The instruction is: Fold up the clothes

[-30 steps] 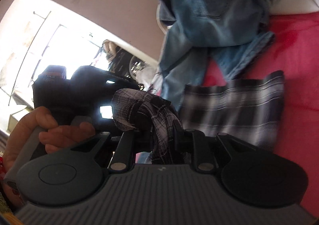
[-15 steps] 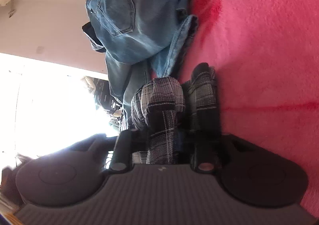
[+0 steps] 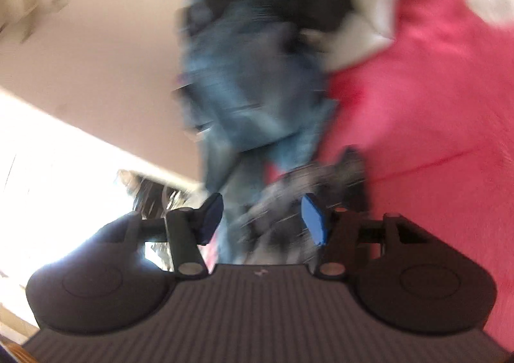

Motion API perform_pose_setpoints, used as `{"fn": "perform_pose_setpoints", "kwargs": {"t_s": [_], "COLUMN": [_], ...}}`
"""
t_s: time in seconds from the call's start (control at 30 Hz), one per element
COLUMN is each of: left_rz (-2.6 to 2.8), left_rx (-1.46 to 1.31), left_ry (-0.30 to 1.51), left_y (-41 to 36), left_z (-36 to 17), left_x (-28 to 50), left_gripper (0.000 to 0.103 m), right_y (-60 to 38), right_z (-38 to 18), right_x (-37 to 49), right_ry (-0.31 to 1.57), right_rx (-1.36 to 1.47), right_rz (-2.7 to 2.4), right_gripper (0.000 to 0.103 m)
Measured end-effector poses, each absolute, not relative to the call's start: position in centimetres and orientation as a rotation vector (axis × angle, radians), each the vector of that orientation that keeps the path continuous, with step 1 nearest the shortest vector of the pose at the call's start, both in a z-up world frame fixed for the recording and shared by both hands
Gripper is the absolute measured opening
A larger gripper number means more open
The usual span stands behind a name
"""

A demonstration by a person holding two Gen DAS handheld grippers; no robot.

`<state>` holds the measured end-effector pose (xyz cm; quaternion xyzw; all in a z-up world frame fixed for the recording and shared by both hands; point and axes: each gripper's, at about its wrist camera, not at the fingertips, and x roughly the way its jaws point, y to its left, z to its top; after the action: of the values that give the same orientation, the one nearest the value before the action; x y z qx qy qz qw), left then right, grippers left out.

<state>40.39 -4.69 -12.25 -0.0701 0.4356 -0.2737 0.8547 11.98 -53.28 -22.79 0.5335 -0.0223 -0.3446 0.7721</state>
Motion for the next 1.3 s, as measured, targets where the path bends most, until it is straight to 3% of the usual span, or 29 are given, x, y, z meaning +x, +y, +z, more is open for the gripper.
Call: {"fn": "perform_pose_setpoints", "kwargs": {"t_s": [0.13,0.33,0.47,0.53,0.63,0.7,0.8,0.9,0.97,1.1,1.2,1.3], "left_rz": [-0.618,-0.707,-0.753,-0.763,-0.768,-0.761,-0.742,-0.739,-0.750,-0.779,-0.793,-0.792], "left_rx": [-0.243,-0.316,-0.299,-0.299,-0.299,-0.277,-0.247,-0.287,-0.319,-0.367,-0.425,-0.467], "left_ry": [1.009,1.137,1.174,1.178,1.191,1.200,1.212,1.227,1.231,1.231,1.233,1.225], "left_y": [-2.0,-0.4,-1.6,-2.0,-3.2,-4.1,-5.1,-5.6,-5.5,-4.7,-4.2,-4.6], "left_z": [-17.4,-23.2,-25.4,-26.3,-27.6,-28.3,-29.4,-30.6,-30.9,-31.1,-31.8,-32.4], "left_x": [38.1,35.7,35.1,35.2,36.0,36.7,38.0,39.3,40.0,41.2,42.3,43.3], "left_gripper": [0.061,0.061,0.061,0.061,0.061,0.060,0.056,0.053,0.052,0.048,0.047,0.047], "right_y": [-48.3,-45.4,-45.6,-43.8,-38.7,-35.2,-30.1,-26.1,-25.2,-23.8,-22.8,-21.8], "right_z": [-16.6,-5.1,2.2,2.8,-2.9,-7.0,-14.1,-19.1,-20.0,-21.4,-22.4,-23.4], "right_x": [13.6,13.1,12.0,12.0,12.5,12.7,13.6,14.2,14.5,14.9,15.2,15.6], "right_ry": [0.007,0.131,0.393,0.564,0.724,0.823,0.947,0.941,0.946,0.959,0.969,0.978], "right_rx": [0.931,0.538,0.234,0.016,-0.157,-0.265,-0.417,-0.542,-0.574,-0.628,-0.668,-0.709], "right_rz": [-0.560,-0.285,-0.237,-0.181,-0.016,0.100,0.277,0.379,0.397,0.421,0.440,0.458], "right_gripper": [0.083,0.089,0.096,0.098,0.098,0.096,0.080,0.076,0.075,0.062,0.038,0.034]}}
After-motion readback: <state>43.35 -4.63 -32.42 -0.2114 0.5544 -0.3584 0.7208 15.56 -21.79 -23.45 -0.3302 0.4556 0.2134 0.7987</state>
